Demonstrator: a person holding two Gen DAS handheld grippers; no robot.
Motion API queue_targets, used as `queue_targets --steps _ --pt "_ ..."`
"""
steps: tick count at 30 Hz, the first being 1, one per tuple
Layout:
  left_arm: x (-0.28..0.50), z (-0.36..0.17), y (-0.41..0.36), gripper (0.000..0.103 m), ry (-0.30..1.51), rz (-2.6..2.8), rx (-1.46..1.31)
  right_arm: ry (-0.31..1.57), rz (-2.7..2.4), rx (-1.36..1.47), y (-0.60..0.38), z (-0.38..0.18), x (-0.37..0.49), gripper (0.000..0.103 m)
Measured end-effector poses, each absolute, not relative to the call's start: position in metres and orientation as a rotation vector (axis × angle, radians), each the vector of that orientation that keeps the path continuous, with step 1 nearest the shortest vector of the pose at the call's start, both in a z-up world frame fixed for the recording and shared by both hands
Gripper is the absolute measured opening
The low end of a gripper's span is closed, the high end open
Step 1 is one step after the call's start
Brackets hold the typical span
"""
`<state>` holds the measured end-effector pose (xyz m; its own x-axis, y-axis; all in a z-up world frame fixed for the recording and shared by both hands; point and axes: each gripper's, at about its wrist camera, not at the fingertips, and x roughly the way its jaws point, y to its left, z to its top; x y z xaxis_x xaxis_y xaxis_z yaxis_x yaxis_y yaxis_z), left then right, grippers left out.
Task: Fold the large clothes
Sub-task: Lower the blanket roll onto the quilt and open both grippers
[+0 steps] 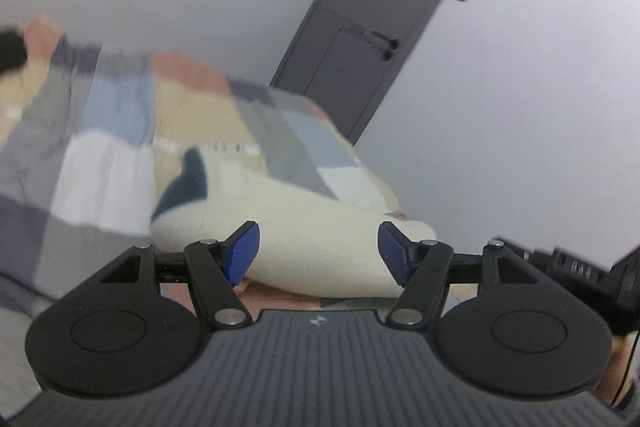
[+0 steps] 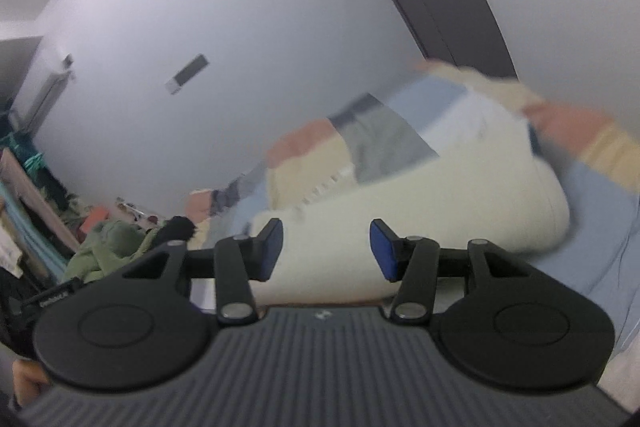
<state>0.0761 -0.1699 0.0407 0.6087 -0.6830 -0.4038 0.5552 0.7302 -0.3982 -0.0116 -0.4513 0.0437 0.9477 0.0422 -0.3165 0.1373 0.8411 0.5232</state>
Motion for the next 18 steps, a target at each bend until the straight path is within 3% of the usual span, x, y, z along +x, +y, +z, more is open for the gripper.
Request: queue_targets --steps 8,18 --pt "-0.006 0.09 -0.156 0.071 0.44 -0.734 -0.104 0.226 -0.034 0.45 -0.401 0.101 -0.049 0.052" --pt "-0.066 0.1 -0.143 0.071 0.358 -0.725 -0.044 0.193 -0.069 0.315 -0.35 0.104 -0.093 0.052"
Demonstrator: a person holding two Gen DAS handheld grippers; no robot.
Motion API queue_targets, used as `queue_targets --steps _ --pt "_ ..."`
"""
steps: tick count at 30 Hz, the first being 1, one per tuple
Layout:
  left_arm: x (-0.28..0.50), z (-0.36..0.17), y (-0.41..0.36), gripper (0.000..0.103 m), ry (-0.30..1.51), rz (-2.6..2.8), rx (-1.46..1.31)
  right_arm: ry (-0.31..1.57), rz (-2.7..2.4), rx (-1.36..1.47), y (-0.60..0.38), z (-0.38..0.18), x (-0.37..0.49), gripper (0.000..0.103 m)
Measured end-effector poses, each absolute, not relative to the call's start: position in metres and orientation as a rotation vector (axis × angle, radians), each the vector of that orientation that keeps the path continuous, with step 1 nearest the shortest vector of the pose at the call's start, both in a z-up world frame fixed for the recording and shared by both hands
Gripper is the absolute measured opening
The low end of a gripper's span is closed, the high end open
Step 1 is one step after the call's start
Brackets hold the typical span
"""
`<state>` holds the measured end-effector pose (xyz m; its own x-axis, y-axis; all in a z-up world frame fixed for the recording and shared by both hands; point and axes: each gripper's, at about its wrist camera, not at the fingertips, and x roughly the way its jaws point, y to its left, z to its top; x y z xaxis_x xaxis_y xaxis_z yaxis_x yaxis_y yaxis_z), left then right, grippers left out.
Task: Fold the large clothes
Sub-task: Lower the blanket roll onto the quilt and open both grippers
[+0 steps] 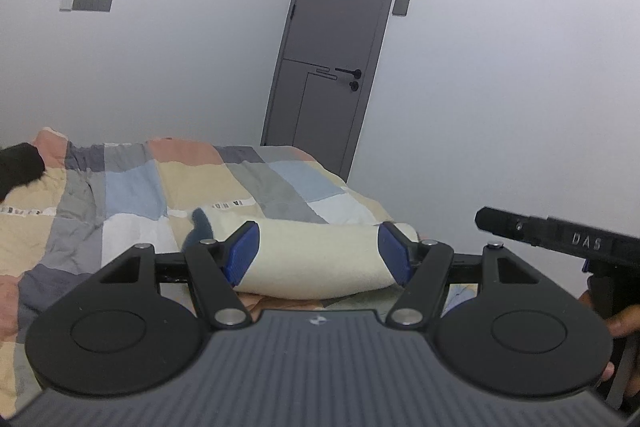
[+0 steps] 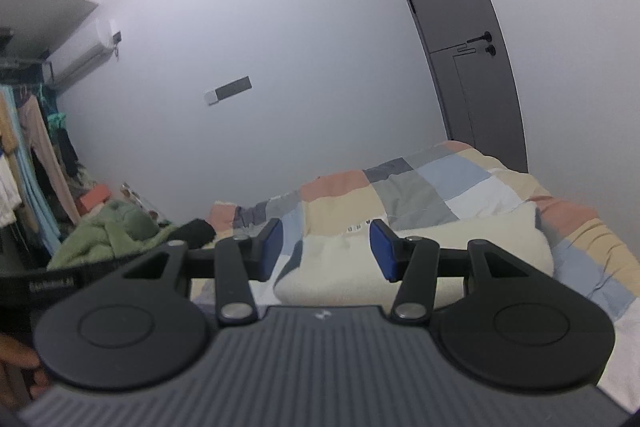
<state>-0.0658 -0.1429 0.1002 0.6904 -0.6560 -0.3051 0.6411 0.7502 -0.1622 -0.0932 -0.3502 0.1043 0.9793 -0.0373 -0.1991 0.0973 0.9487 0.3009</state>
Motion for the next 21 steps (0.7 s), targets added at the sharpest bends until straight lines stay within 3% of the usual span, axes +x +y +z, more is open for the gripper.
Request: queue_targets --steps 21 --pt "-0.072 0.046 -0.131 0.073 0.404 -0.654 -0.02 0.317 -0.217 0.212 -0.313 0.055 -0.112 0.052"
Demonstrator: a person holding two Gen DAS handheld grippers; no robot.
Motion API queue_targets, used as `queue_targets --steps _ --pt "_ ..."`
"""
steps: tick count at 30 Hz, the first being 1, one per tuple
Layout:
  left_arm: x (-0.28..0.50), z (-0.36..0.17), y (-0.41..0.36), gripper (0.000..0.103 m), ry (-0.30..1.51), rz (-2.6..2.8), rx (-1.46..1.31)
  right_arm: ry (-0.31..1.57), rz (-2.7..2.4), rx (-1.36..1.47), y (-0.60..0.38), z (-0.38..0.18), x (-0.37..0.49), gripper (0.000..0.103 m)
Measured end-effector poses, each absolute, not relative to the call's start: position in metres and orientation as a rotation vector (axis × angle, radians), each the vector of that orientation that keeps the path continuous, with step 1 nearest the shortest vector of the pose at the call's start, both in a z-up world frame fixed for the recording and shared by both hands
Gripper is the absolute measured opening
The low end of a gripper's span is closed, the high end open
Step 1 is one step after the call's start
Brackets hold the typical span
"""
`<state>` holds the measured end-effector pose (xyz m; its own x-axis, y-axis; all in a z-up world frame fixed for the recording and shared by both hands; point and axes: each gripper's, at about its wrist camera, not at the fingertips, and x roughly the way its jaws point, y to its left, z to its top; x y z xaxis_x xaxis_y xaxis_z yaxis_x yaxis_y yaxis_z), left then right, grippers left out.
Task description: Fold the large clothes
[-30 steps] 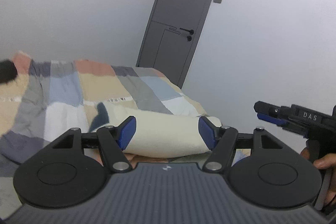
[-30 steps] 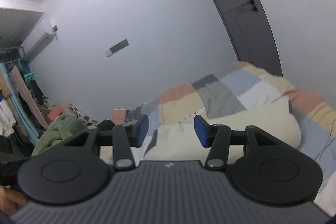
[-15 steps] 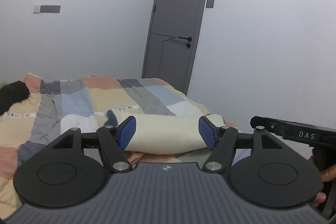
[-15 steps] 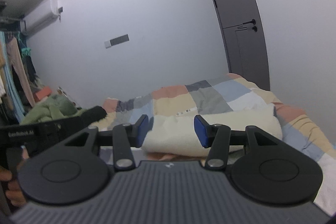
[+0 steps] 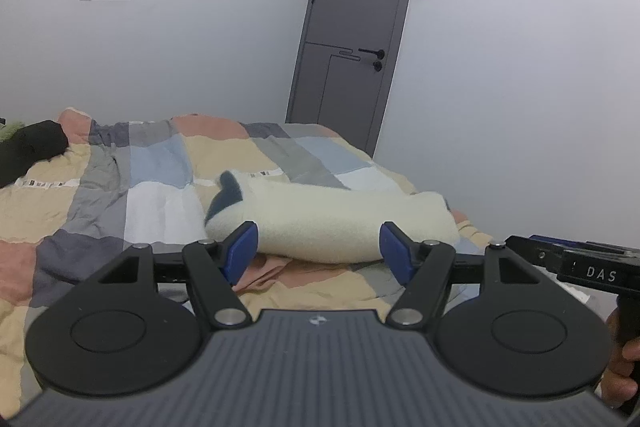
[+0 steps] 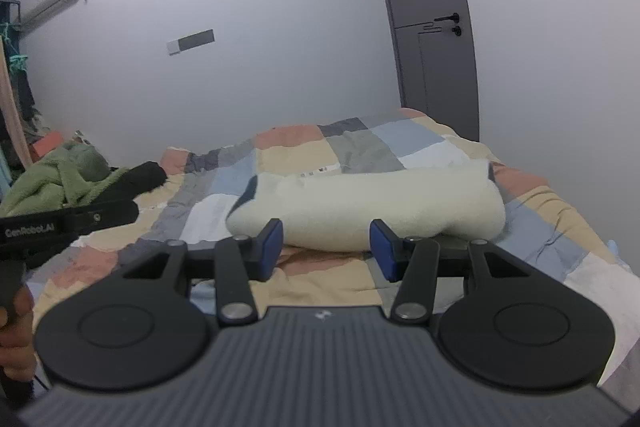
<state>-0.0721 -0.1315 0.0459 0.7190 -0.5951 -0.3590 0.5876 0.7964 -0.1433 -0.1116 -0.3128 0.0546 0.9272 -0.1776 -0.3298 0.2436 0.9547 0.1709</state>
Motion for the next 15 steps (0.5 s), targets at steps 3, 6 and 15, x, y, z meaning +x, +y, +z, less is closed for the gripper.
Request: queue_targets --steps 3,6,15 --pt "-0.0681 0.0419 -0.1327 0.074 0.422 -0.675 -0.029 0.329 -0.23 0.198 -0.3105 0.0501 -0.1098 0.052" --pt "-0.0654 0.0381 -0.1351 0.075 0.432 -0.677 -0.022 0.345 -0.23 0.213 -0.312 0.0479 -0.107 0.052" --pt "-0.0645 0.0375 -0.1326 0.086 0.44 -0.675 -0.019 0.356 -0.242 0.219 -0.3124 0.0454 -0.1054 0.052"
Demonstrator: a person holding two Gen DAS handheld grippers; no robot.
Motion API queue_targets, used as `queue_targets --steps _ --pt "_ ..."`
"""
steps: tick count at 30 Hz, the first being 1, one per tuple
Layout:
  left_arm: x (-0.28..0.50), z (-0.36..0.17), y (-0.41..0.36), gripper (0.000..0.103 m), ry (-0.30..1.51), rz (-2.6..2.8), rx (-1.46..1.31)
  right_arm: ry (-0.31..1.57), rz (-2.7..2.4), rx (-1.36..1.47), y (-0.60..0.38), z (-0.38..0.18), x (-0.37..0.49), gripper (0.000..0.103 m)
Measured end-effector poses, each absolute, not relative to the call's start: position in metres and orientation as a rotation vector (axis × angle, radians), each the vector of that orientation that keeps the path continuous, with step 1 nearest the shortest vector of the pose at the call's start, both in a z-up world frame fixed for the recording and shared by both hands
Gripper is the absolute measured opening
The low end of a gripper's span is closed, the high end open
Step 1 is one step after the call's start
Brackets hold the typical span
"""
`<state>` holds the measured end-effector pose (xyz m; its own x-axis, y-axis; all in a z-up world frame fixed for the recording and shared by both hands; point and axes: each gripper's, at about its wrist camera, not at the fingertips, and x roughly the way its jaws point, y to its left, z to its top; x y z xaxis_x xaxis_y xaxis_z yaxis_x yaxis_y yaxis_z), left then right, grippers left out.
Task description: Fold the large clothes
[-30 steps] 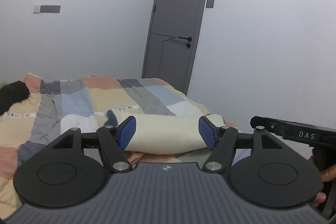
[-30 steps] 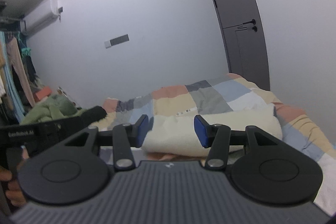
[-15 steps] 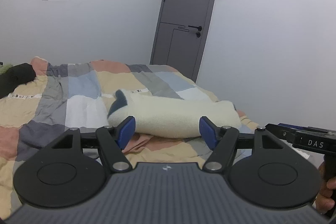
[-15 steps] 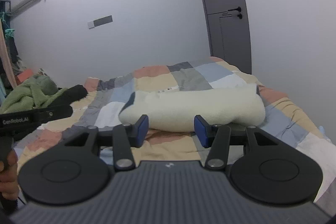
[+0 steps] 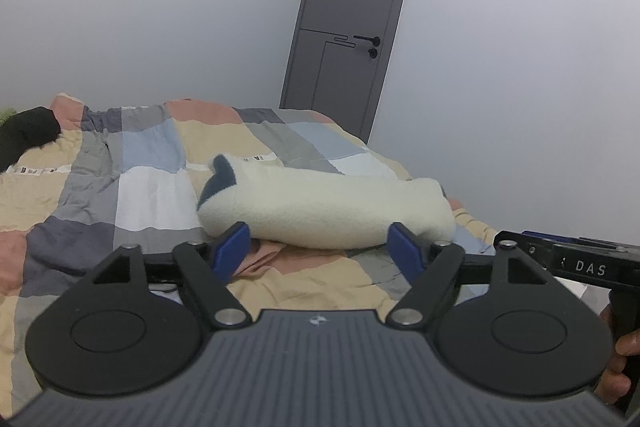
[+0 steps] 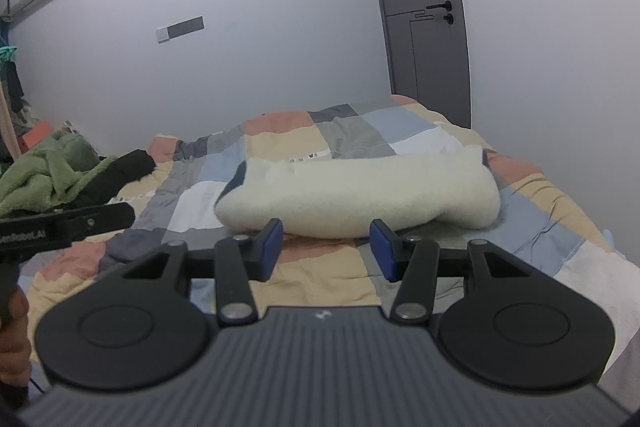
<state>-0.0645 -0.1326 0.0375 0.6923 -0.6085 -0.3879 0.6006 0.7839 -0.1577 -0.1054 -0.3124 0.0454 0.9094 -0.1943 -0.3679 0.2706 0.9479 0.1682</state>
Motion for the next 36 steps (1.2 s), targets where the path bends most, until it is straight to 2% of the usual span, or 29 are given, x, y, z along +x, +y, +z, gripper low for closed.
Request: queue_targets --steps 3,4,6,8,10,12,36 --pt "-0.066 0.04 -0.133 0.098 0.43 -0.659 -0.017 0.353 -0.259 0.204 -0.313 0.047 -0.106 0.052" --pt "-0.066 0.041 -0.133 0.099 0.428 -0.657 -0.02 0.352 -0.267 0.201 -0.313 0.048 -0.106 0.055" --pt "-0.066 0.042 -0.132 0.101 0.431 -0.657 -0.031 0.343 -0.278 0.196 -0.314 0.051 -0.108 0.075" --pt "-0.066 0.043 -0.132 0.102 0.431 -0.652 -0.027 0.336 -0.285 0.193 -0.315 0.052 -0.108 0.088" --pt "-0.067 0.044 -0.133 0.102 0.424 -0.641 -0.01 0.34 -0.291 0.185 -0.316 0.053 -0.107 0.09" --pt "-0.069 0.045 -0.134 0.103 0.42 -0.632 -0.001 0.349 -0.31 0.175 -0.316 0.054 -0.106 0.103" --pt "-0.077 0.047 -0.137 0.103 0.427 -0.586 0.038 0.367 -0.339 0.167 -0.31 0.051 -0.111 0.103"
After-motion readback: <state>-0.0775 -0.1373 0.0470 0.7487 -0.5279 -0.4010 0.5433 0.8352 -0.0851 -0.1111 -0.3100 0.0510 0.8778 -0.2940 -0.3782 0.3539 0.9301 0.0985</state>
